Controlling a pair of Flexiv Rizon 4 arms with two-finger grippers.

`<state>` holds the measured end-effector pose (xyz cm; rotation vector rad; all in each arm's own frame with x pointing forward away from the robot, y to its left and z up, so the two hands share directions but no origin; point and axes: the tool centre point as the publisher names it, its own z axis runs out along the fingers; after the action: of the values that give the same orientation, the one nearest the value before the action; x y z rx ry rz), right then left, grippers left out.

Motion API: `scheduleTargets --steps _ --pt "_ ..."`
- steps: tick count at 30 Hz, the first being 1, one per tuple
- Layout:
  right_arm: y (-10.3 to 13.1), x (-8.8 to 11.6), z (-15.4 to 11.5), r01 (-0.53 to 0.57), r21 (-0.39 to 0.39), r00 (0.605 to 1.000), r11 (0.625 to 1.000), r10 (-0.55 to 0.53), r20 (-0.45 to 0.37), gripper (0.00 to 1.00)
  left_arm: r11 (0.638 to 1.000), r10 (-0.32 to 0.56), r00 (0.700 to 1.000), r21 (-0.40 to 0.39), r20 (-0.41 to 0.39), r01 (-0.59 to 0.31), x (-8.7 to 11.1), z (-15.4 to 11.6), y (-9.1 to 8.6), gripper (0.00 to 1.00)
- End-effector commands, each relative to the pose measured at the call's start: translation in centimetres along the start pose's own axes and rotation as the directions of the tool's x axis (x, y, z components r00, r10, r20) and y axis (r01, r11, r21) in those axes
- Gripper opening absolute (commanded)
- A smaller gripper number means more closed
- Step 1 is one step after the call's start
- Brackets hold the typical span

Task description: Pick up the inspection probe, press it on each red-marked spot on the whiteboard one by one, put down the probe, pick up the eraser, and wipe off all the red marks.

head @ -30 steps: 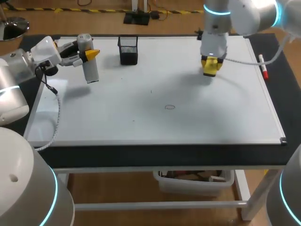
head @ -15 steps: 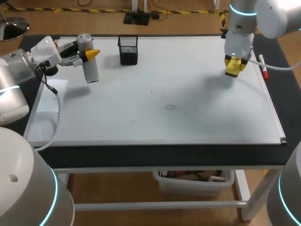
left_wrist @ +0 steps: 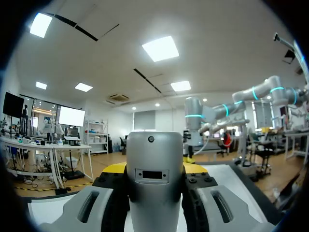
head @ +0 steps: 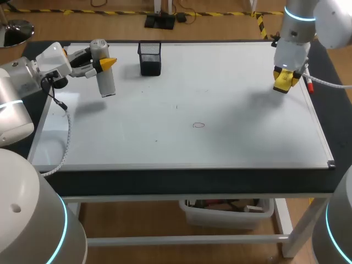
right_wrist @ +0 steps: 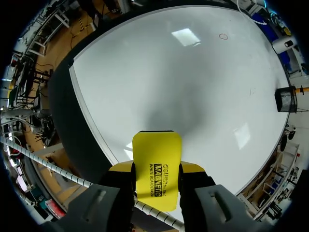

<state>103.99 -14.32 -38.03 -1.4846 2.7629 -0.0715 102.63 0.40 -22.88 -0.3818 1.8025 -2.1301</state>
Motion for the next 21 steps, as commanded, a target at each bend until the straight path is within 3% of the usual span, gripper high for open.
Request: scheduleTargets --steps 1,5,9,21 --pt "0.0 0.1 -0.1 0.002 0.002 1.000 1.000 -0.002 -0.002 0.00 1.000 0.003 1.000 0.004 0.002 -0.003 0.0 0.0 0.0 0.00" --pt "0.0 0.1 -0.1 0.002 0.002 1.000 1.000 -0.002 -0.002 0.00 1.000 0.003 1.000 0.004 0.002 -0.003 0.0 0.0 0.0 0.00" --pt "0.0 0.1 -0.1 0.002 0.002 1.000 1.000 -0.002 -0.002 0.00 1.000 0.020 0.999 0.014 -0.043 -0.020 2.4 1.0 -0.6 0.00" --pt "0.0 0.1 -0.1 0.002 0.002 1.000 1.000 -0.002 -0.002 0.00 0.999 -0.001 0.961 0.047 -0.276 0.015 13.5 6.7 -0.4 0.00"
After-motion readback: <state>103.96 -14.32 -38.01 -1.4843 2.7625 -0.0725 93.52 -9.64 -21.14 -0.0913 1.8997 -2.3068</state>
